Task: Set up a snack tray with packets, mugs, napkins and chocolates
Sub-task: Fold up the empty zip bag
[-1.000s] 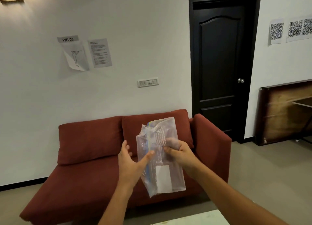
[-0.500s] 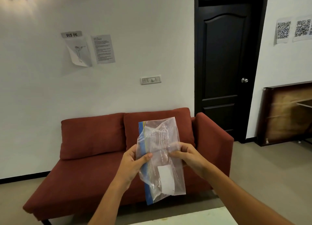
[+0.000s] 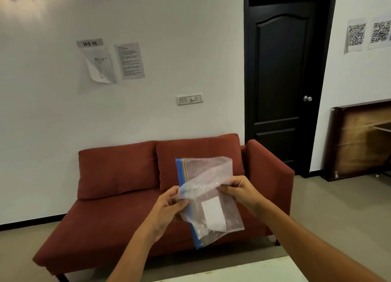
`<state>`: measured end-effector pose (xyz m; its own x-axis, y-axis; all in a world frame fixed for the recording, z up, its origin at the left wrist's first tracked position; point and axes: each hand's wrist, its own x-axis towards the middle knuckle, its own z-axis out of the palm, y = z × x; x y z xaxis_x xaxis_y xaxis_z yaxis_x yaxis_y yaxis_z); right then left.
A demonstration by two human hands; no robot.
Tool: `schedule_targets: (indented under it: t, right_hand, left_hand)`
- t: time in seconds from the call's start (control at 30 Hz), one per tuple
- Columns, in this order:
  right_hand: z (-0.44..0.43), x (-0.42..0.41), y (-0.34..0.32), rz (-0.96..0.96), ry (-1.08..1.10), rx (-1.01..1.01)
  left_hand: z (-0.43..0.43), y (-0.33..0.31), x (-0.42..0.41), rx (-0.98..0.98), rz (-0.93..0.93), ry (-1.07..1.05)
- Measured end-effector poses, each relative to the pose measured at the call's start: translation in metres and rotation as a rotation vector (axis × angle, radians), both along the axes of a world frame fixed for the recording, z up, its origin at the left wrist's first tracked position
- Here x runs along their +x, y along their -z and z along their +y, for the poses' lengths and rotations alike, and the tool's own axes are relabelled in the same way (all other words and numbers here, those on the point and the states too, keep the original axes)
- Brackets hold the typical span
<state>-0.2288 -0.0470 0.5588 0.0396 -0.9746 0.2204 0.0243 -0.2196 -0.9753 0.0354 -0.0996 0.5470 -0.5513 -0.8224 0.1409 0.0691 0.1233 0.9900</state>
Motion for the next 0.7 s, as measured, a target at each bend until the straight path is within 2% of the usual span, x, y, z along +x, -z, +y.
schedule_targets:
  t: [0.2,0.33,0.4,0.5,0.57,0.63,0.7]
  right_hand:
    - [-0.014,-0.006,-0.010,-0.048,-0.097,-0.004]
    - [-0.022,-0.003,-0.013,-0.025,-0.091,-0.117]
    - [-0.025,0.000,-0.015,0.009,-0.036,-0.172]
    - [-0.029,0.001,-0.018,0.059,0.077,-0.250]
    - [-0.032,0.002,-0.019,0.124,0.145,-0.277]
    - [-0.035,0.003,-0.020,0.183,0.177,-0.289]
    - [-0.037,0.005,-0.023,0.193,0.182,-0.304]
  left_hand:
    - [-0.009,-0.010,-0.001,0.087,0.075,-0.084]
    - [-0.015,-0.012,-0.008,0.146,0.180,-0.083]
    - [-0.018,-0.015,-0.008,0.238,0.265,-0.036]
    - [-0.022,-0.026,-0.002,0.440,0.389,0.152]
    - [-0.026,-0.030,-0.005,0.448,0.264,0.119]
    - [-0.032,-0.034,-0.014,0.319,-0.019,0.001]
    - [-0.033,-0.037,-0.023,0.234,-0.166,-0.069]
